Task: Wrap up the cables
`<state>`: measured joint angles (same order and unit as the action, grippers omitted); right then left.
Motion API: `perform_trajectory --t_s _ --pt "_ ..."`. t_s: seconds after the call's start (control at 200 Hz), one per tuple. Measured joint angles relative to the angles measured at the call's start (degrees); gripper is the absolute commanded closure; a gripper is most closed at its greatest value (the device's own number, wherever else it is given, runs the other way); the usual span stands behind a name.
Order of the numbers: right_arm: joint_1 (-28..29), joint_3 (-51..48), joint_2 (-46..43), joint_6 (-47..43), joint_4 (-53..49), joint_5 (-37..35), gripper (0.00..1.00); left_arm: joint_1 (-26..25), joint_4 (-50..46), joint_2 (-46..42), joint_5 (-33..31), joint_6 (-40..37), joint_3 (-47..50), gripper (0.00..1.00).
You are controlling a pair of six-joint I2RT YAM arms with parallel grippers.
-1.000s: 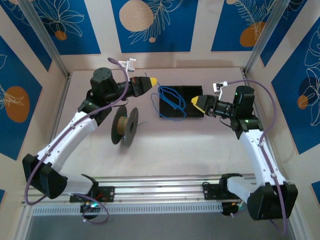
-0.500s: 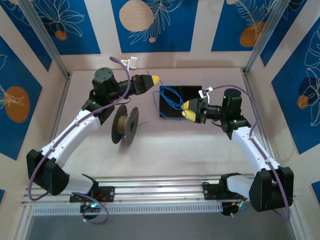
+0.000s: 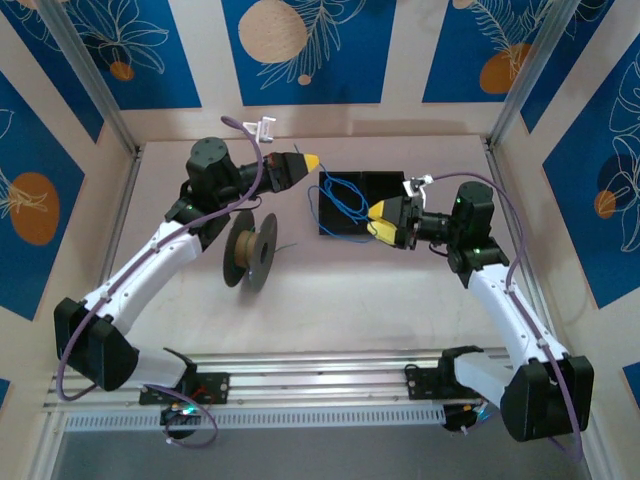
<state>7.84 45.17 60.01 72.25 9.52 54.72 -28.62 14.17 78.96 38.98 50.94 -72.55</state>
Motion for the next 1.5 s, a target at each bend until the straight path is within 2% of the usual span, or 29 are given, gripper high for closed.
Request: perform_trajectory --t_s 0.27,0.495,0.645,0.815,0.94,1.055,1.381,1.501 --pt "5.68 2.67 0.02 -3.37 -7.54 1.29 0.41 0.0 0.39 0.0 0.0 0.0 1.03 1.0" --pt "14.67 9.44 5.68 -17.2 -24.96 -1.44 0.49 0.0 1.86 0.0 0.0 0.55 1.27 1.0" --pt "17.92 12.17 9.33 -25.81 -37.9 -10.34 0.52 0.02 3.5 -0.02 0.0 1.77 1.27 1.0" --pt "17.25 12.26 10.03 -30.71 -47.87 -26.64 0.52 1.18 4.04 -0.96 0.0 3.48 1.27 1.0" --pt "12.72 8.28 6.84 -31.58 -49.44 -35.6 0.54 4.76 3.5 -4.22 0.04 4.24 1.29 1.0" --pt "4.37 2.34 2.69 -31.98 -49.51 -39.8 0.54 9.81 2.64 -8.72 0.44 4.44 1.4 1.0" --pt "-18.64 -8.11 0.68 -35.34 -47.52 -40.37 0.54 26.21 1.97 -16.22 4.26 9.6 1.38 1.0" --pt "-23.87 -9.68 0.85 -35.56 -46.6 -38.86 0.55 32.44 4.46 -17.22 4.92 13.53 1.25 1.0"
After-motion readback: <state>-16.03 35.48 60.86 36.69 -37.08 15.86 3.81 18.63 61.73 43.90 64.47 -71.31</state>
